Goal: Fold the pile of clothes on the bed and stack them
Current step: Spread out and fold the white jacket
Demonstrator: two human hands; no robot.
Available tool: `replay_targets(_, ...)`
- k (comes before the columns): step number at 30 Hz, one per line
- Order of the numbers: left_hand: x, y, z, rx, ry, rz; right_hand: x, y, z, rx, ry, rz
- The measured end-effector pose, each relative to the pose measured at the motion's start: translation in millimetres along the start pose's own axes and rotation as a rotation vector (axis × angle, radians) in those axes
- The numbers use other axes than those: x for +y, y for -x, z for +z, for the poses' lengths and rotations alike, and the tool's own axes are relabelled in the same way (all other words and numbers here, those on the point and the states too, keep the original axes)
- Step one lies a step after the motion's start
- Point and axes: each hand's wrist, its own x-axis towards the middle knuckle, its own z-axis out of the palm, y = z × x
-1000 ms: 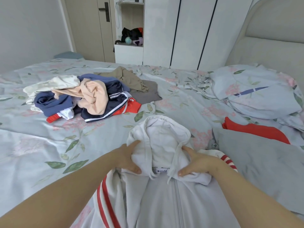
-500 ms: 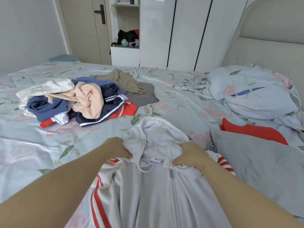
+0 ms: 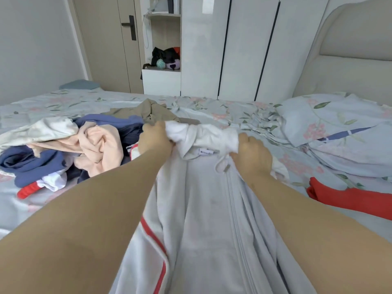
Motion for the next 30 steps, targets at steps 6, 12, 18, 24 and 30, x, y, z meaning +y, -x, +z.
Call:
replay_targets(6,-19,11,58,-0.206,-0.045,-0.010,-5,12,61,-0.229,-0.182,0.102)
replay_targets(12,-65,73,84,-0.445,0.009,-0.019,-21,73,86,-0.450,-0.135,0.062)
replay_targets(18,-77,128,68,-0.298,0.170,-0.214,-48,131,86,-0.558,-0.080,-0.006)
replay_targets(24,-87,131,48,-0.319,0.081,-0.398,-51,153,84,-0.512,-0.082,0.015)
replay_targets(30,-92,104,31,-0.279,0.635,-0.465,-52,157,85,-0.476,-0.087,0.020)
